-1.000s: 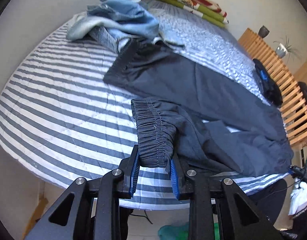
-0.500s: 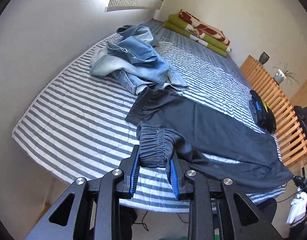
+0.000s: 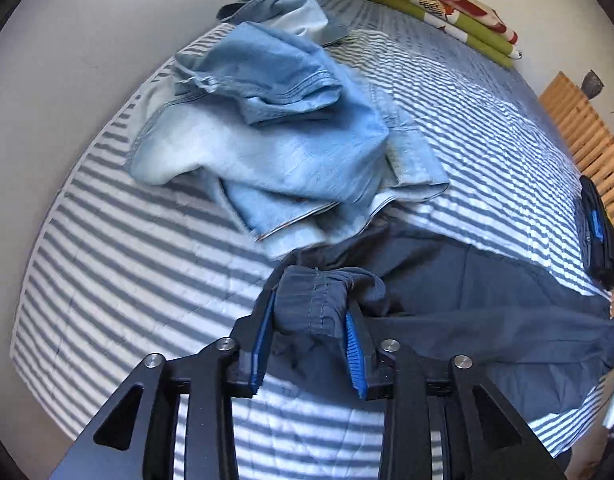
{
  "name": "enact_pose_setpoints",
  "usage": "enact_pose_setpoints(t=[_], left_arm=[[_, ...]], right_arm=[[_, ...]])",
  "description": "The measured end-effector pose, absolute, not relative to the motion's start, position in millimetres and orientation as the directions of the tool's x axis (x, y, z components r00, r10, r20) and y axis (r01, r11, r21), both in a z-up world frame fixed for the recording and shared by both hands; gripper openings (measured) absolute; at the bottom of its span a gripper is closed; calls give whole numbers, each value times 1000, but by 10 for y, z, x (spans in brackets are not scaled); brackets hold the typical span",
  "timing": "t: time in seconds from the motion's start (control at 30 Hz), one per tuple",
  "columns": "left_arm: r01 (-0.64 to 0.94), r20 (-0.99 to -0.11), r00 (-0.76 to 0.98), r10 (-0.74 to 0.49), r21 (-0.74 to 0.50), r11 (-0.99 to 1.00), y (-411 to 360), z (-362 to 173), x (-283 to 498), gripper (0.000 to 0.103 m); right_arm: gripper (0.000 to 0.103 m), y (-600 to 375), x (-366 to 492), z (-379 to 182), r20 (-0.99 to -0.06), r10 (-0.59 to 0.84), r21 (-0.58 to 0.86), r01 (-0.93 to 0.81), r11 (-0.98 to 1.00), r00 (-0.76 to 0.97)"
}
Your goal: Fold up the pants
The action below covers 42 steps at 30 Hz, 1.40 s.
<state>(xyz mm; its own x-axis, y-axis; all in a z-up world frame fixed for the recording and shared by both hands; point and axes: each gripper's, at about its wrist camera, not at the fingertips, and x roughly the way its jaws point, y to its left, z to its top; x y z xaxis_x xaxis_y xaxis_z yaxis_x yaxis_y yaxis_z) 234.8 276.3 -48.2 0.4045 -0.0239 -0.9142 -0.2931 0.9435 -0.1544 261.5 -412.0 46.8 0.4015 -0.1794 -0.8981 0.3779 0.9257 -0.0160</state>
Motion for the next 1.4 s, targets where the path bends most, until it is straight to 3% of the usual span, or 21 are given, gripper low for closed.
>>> enact_pose_setpoints(t=[0.1, 0.17, 0.27, 0.37, 0.6, 0.7, 0.8, 0.87, 1.2, 1.33, 1.4], left_arm=[[-267, -897, 442, -33, -166, 949, 2735, -445, 2307, 46], [-268, -900, 436, -7, -138, 953, 2743, -459, 2245, 46], [-266, -904, 427, -16, -143, 953, 2783, -503, 2138, 46], [-262, -905, 424, -24, -148, 954, 2800, -533, 2036, 46], [-274, -913, 406, -44, -167, 947, 2875, -602, 1970, 46], [-271, -917, 396, -40, -159, 949, 2891, -608, 2088, 48], [-286, -911, 408, -57, -186, 940, 2960, -575, 2213, 62], [-301, -902, 426, -72, -216, 929, 3049, -524, 2265, 63], [-336, -889, 454, -63, -236, 912, 3289, -411, 2161, 65], [-229, -852, 523, 15, -124, 965, 3031, -229, 1927, 65], [-130, -837, 536, 114, 51, 990, 2714, -180, 1836, 65]], right_arm=[[18, -4006, 2613, 441, -889, -191, -33, 358, 933, 416], [22, -3885, 2532, 473, -872, -158, -22, 285, 958, 463], [22, -3597, 2480, 457, -879, 59, 95, 53, 994, 474], [24, -3118, 2467, 400, -882, 183, 101, -204, 974, 435], [34, -2253, 2503, -40, -938, 215, 41, -529, 847, 272], [35, -2154, 2499, -229, -955, 185, 19, -574, 818, 232], [33, -2088, 2452, -360, -966, 130, -26, -584, 812, 225], [0, -2085, 2450, -391, -967, 104, -50, -579, 814, 231], [0, -2226, 2485, -102, -935, 134, -58, -515, 855, 328], [0, -2245, 2430, -100, -935, 143, -51, -524, 850, 324], [0, -2248, 2405, -86, -935, 159, -40, -540, 841, 318]])
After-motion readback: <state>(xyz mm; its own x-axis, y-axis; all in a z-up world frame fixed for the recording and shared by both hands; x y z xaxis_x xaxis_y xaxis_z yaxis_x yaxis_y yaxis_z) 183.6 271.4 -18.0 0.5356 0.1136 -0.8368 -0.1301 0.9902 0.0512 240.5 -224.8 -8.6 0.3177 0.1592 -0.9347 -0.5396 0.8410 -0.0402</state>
